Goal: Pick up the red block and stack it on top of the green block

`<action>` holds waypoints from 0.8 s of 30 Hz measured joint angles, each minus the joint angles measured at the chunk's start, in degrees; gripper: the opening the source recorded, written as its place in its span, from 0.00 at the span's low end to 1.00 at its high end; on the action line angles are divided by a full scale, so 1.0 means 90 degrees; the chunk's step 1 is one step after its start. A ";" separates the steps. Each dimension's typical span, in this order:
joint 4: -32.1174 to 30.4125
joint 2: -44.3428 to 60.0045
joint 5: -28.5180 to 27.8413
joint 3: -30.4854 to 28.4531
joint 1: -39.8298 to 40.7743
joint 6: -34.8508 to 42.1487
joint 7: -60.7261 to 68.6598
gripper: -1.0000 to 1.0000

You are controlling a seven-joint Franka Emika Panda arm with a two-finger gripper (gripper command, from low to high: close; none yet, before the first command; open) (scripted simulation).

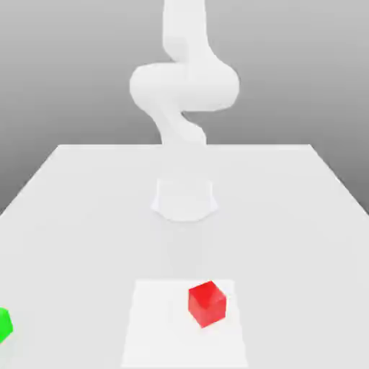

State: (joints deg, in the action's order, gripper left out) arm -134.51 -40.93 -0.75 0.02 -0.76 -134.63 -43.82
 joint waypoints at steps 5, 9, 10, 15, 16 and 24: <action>-0.0660 0.1231 -0.0148 -0.0025 -0.0178 -0.0704 0.0528 0.50; -0.1162 0.2157 -0.0209 -0.0070 -0.0313 -0.1238 0.0966 0.50; -0.1288 0.2388 -0.0215 -0.0082 -0.0347 -0.1371 0.1082 0.50; -0.1915 0.3541 -0.0174 -0.0156 -0.0539 -0.2038 0.1711 0.50; -0.2040 0.3772 -0.0140 -0.0158 -0.0569 -0.2172 0.1855 0.50; -0.2427 0.5612 0.0132 -0.0059 -0.0637 -0.3486 0.2541 0.50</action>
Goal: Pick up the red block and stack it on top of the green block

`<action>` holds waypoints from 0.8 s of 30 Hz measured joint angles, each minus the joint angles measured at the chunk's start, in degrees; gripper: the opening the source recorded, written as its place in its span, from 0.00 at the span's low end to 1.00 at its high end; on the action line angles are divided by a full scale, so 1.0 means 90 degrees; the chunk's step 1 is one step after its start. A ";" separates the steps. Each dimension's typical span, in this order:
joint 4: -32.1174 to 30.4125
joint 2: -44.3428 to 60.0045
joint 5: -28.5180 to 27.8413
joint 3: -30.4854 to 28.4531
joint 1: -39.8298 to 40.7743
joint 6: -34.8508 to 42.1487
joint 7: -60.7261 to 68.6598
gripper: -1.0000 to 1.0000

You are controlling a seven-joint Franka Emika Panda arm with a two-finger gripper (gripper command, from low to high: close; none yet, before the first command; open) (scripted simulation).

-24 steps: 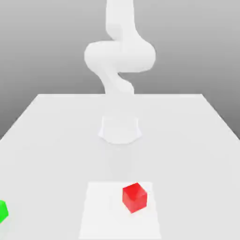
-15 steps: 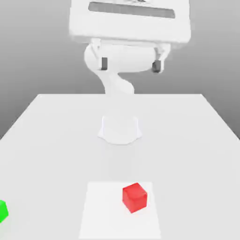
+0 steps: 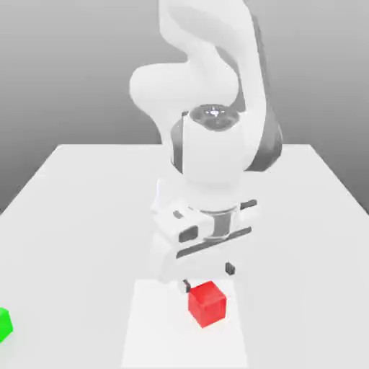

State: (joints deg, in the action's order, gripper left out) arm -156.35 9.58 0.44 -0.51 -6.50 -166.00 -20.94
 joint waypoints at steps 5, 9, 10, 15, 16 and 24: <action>0.0079 0.0583 0.0008 0.0021 0.0019 -0.0495 0.0011 0.00; 0.0088 0.0642 -0.0006 0.0027 0.0028 -0.0540 -0.0001 0.00; 0.0075 0.0557 -0.0009 0.0029 0.0031 -0.0468 -0.0003 0.00; -0.0073 -0.0454 -0.0033 0.0044 0.0051 0.0392 -0.0019 0.00; -0.0101 -0.0675 -0.0040 0.0042 0.0060 0.0587 -0.0031 0.00; 0.1279 -0.0156 0.0505 -0.0918 0.1224 0.1524 -0.1883 0.00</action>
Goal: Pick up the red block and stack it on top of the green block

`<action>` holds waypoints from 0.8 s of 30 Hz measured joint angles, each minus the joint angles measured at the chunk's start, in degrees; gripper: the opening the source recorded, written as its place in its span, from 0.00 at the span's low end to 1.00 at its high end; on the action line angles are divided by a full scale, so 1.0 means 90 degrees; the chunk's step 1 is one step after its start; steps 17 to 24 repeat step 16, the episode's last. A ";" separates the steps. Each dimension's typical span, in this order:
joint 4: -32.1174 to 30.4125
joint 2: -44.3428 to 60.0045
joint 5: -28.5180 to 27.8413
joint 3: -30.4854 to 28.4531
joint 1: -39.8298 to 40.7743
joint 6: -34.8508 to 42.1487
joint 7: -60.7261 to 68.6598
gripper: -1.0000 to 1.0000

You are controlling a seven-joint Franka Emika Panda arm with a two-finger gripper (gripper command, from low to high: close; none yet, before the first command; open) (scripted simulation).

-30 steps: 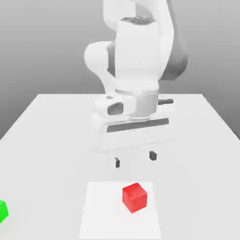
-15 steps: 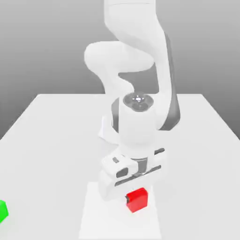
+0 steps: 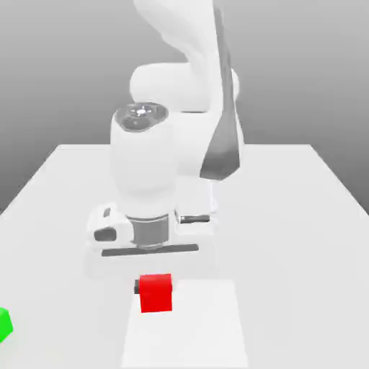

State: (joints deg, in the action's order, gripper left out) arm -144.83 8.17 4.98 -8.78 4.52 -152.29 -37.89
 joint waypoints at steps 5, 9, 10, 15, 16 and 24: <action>0.0887 0.0457 0.0334 -0.0766 0.0570 0.0483 -0.1192 0.00; 0.1638 0.0992 0.0703 -0.1340 0.1078 0.0752 -0.2106 0.00; 0.1771 0.1246 0.0871 -0.1348 0.1206 0.0653 -0.2163 0.00; 0.1920 0.1860 0.1271 -0.1163 0.1463 0.0225 -0.2036 1.00; 0.1920 0.1860 0.1271 -0.1163 0.1463 0.0225 -0.2036 1.00; 0.1920 0.1860 0.1271 -0.1163 0.1463 0.0225 -0.2036 1.00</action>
